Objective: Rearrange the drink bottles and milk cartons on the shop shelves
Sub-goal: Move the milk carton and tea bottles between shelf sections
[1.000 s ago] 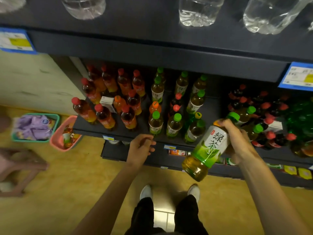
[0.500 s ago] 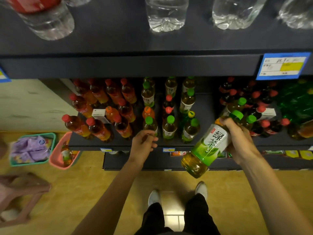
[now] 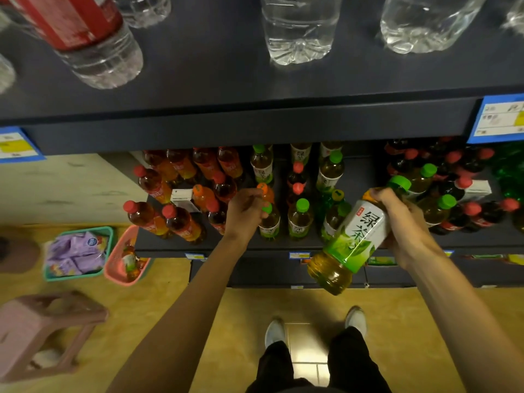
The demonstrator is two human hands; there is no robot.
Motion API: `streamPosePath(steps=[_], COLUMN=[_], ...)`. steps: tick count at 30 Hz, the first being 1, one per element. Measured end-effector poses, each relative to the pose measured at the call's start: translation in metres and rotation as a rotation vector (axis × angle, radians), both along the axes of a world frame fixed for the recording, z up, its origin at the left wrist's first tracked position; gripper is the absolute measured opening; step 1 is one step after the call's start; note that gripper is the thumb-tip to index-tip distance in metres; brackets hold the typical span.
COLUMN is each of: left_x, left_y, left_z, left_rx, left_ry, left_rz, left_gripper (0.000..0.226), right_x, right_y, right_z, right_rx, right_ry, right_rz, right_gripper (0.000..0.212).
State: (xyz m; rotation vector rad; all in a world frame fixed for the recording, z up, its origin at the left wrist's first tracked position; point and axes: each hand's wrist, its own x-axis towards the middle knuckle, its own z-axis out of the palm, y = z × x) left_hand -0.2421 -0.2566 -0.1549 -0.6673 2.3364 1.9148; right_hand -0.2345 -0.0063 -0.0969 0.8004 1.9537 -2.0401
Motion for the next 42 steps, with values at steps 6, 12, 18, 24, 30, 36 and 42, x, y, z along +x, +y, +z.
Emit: streamPosePath(steps=[6,12,18,24,30,36,42], left_x=[-0.050,-0.102,-0.124,-0.134,-0.137,-0.129,-0.102], left_y=[0.015,0.042,0.069,0.076,0.076,0.054,0.018], left_z=[-0.008,-0.034,-0.062,-0.074,-0.071,-0.057,-0.026], left_rx=[-0.401,-0.612,-0.747,-0.755,-0.791,-0.759,-0.671], left_ry=[-0.002,-0.076,-0.202,-0.281,-0.282,-0.150,0.025], left_rz=[-0.249,-0.427,-0.550,-0.565,-0.561,-0.433,-0.282], left_gripper=[0.023,0.028,0.043,0.046,0.039,0.028,0.024], right_x=[-0.004,-0.005,-0.014,-0.025,-0.028,-0.029,-0.017], right_y=[-0.003,0.009,0.031,0.046,0.048,0.034,0.009], right_z=[-0.002,-0.003,0.005,0.007,0.003,0.003,0.009], right_rx=[-0.035,-0.038,-0.034,0.006,0.027,0.050,0.014], right_ry=[0.016,0.005,-0.007,-0.007,-0.004,-0.002,0.010], right_rz=[0.005,0.017,0.022,0.056,0.080,0.114,0.118], right_gripper=[0.015,0.027,0.025,0.040,0.042,0.038,0.042])
